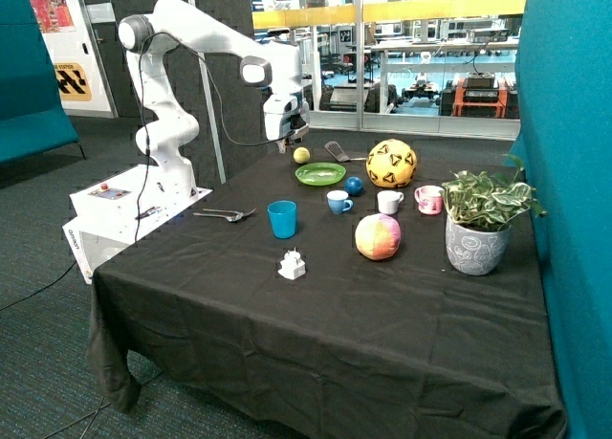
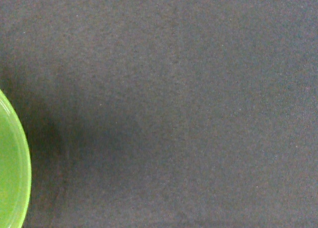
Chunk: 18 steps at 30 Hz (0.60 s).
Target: Set the table
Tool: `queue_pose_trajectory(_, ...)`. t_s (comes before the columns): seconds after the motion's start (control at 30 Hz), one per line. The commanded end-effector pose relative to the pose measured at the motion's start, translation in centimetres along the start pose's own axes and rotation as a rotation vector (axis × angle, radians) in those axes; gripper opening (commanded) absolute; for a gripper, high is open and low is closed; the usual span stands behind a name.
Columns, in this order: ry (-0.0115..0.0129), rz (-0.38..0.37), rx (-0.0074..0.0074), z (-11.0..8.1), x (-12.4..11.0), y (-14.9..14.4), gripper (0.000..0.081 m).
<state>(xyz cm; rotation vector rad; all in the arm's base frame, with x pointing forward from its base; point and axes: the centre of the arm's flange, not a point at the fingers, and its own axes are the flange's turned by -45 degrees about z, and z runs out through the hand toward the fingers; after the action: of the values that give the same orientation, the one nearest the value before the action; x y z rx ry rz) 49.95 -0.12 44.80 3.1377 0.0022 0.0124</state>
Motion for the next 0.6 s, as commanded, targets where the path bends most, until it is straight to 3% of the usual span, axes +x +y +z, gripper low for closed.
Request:
queue_pose_trajectory(0.0, -0.0071, -0.372, 0.0053, -0.2, 0.1, -0.1, 0.0808)
queue_pose_trajectory(0.07, -0.0071, -0.369, 0.0053, 0.1, 0.1, -0.4, 0.0808)
queue_pose_trajectory(0.1, -0.0071, -0.369, 0.0053, 0.2, 0.1, -0.5, 0.0646)
queue_pose_trajectory(0.13, -0.0071, -0.371, 0.0053, 0.2, 0.2, -0.7, 0.0434)
queue_pose_trajectory(0.17, -0.0071, -0.372, 0.0053, 0.2, 0.2, -0.8, 0.0329)
queue_pose_trajectory(0.2, -0.0071, -0.375, 0.0053, 0.2, 0.3, -0.9, 0.0275)
queue_pose_trajectory(0.3, -0.0071, -0.386, 0.0053, 0.2, 0.4, -1.5, 0.0229)
queue_pose_trajectory(0.57, -0.0070, -0.416, 0.0054, 0.1, 0.4, -2.9, 0.0222)
